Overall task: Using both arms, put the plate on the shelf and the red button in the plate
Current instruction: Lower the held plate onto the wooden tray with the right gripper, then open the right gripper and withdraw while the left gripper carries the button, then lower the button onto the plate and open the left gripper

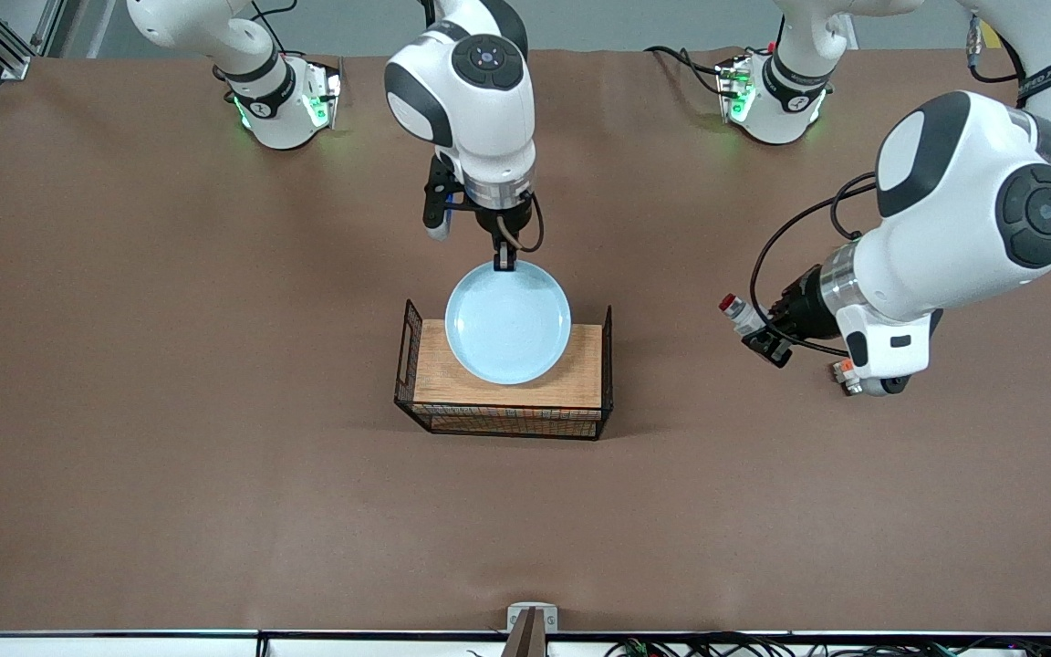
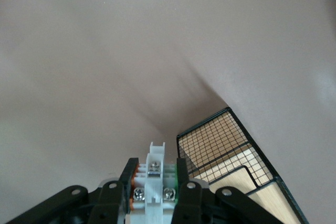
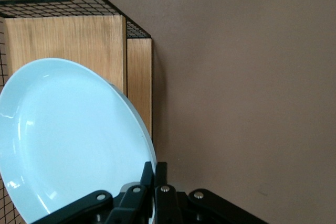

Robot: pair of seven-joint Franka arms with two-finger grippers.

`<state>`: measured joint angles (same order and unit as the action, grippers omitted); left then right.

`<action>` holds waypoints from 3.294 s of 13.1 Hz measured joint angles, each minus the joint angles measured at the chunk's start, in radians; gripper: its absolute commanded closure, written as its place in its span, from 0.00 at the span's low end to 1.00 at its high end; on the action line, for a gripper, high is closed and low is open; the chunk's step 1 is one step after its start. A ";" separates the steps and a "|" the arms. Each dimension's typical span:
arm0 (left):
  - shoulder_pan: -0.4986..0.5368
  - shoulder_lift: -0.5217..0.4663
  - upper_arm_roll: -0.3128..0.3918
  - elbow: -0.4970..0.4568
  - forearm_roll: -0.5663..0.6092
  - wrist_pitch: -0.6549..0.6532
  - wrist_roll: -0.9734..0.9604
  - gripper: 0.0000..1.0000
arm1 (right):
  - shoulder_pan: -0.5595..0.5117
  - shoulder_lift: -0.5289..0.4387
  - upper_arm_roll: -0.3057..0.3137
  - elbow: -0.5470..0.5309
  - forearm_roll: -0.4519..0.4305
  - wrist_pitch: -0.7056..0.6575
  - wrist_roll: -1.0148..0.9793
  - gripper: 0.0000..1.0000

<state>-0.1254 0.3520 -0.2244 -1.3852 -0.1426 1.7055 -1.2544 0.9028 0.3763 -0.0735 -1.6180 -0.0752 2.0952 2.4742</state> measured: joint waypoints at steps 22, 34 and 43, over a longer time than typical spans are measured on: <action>-0.078 0.017 0.000 0.000 0.004 0.081 -0.180 0.72 | -0.009 0.133 -0.020 0.116 -0.063 -0.003 -0.011 0.00; -0.305 0.092 -0.001 -0.013 0.150 0.239 -0.785 0.72 | -0.415 -0.097 -0.036 0.262 0.018 -0.628 -1.557 0.00; -0.452 0.256 0.011 0.037 0.161 0.403 -1.004 0.70 | -0.896 -0.166 -0.043 0.262 0.018 -0.691 -2.600 0.00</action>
<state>-0.5774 0.6084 -0.2131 -1.3485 0.0180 2.1086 -2.2589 0.0069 0.2099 -0.1167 -1.3562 -0.0576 1.4044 -0.1261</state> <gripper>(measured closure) 0.665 0.000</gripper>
